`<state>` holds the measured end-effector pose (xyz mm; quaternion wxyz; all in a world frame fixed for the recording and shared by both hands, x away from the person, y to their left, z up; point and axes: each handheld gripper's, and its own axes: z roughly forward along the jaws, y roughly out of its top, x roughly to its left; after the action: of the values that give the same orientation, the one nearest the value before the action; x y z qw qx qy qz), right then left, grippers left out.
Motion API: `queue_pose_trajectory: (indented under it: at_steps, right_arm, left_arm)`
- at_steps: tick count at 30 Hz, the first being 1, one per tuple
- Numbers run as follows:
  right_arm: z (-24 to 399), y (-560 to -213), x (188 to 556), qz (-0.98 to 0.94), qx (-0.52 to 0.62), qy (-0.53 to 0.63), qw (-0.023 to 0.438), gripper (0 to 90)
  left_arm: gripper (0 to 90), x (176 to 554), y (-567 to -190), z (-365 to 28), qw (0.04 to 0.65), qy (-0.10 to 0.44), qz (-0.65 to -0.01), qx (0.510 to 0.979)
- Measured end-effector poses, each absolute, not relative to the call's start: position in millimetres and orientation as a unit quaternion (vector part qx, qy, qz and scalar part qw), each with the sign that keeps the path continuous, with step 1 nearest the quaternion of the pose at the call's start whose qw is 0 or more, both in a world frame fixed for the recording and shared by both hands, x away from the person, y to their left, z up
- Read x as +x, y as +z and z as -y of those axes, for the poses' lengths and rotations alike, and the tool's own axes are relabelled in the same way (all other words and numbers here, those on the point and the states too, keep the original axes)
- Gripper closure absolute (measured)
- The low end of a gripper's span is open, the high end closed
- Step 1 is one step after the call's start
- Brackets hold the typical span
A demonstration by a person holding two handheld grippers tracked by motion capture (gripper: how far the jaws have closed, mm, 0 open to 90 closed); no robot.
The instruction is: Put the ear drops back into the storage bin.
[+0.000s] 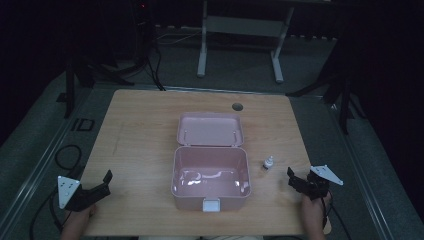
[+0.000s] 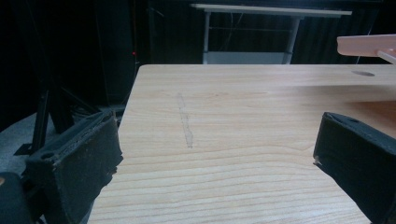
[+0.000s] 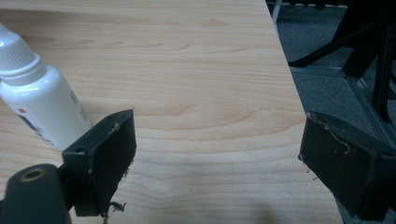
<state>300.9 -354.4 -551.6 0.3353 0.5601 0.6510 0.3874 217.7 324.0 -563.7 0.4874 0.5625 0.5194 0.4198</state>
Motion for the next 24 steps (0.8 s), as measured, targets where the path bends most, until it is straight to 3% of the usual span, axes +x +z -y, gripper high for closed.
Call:
queue_pose_trajectory:
  at_steps: [11,15,16,24]
  right_arm:
    - [358,-544,310,-0.668,0.572,0.369,0.301,10.6]
    - [359,-540,313,-0.693,0.568,0.35,0.273,10.6]
    - [360,-538,314,-0.71,0.562,0.345,0.247,10.6]
    - [358,-532,318,-0.749,0.559,0.295,0.199,10.5]
  left_arm:
    - [1.0,218,-564,-324,0.487,0.42,-0.52,0.562]
    - [0.9,218,-564,-324,0.487,0.42,-0.519,0.563]
    - [1.0,218,-564,-324,0.487,0.42,-0.52,0.563]
    - [1.0,218,-564,-324,0.487,0.42,-0.519,0.563]
